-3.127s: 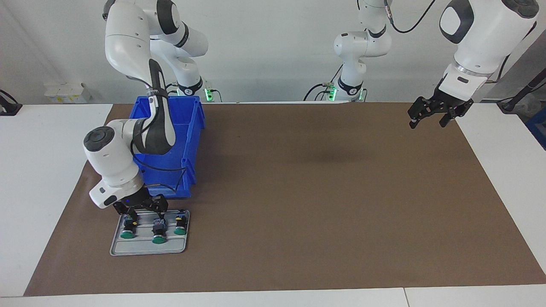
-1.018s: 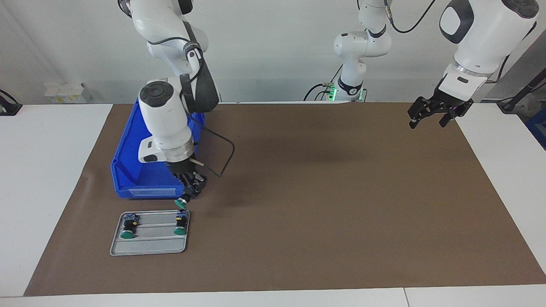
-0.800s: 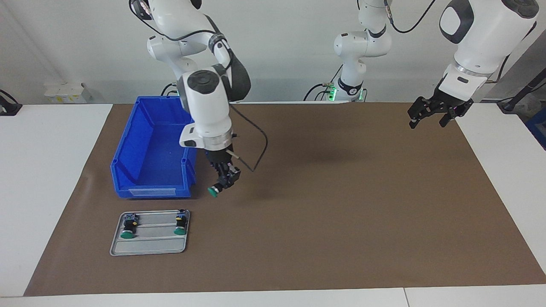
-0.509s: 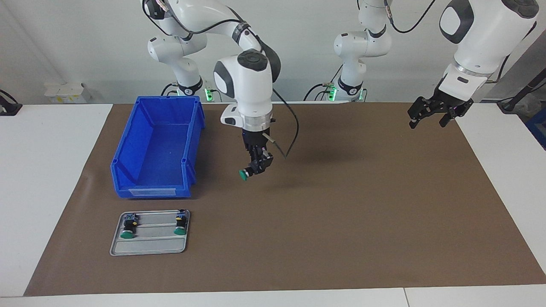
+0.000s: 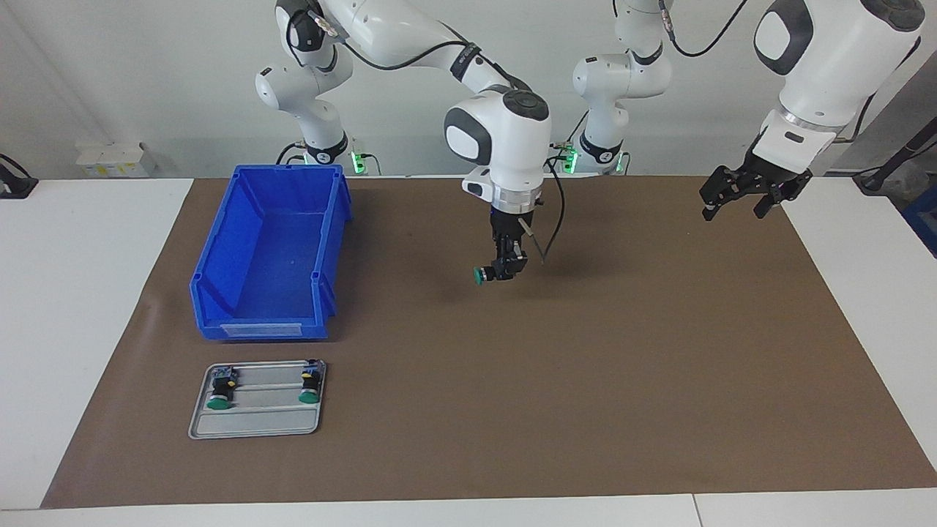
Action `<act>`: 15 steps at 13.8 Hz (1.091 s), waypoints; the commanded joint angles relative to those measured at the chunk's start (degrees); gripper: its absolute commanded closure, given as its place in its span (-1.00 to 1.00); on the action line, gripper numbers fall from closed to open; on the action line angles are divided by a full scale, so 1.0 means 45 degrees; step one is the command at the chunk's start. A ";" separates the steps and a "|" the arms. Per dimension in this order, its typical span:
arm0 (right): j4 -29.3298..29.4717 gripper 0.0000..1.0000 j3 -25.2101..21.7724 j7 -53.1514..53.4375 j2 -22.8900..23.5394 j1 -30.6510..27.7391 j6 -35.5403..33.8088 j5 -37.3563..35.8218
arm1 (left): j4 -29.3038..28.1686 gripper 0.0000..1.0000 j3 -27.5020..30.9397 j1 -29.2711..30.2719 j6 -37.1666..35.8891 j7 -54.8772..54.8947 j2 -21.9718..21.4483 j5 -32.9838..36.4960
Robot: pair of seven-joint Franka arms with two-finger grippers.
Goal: Place and press button with both arms
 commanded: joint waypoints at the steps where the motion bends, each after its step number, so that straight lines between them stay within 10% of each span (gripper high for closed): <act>1: 0.2242 1.00 0.0031 0.1485 0.1649 0.0031 -0.0486 -0.0364 | -0.0266 -1.00 -0.0044 0.0064 -0.0112 -0.0026 -0.0291 0.0064; 15: -0.0450 0.87 0.0051 0.3305 0.2044 0.0050 0.4162 0.1237 | -0.0266 -1.00 -0.0044 0.0064 -0.0112 -0.0026 -0.0291 0.0064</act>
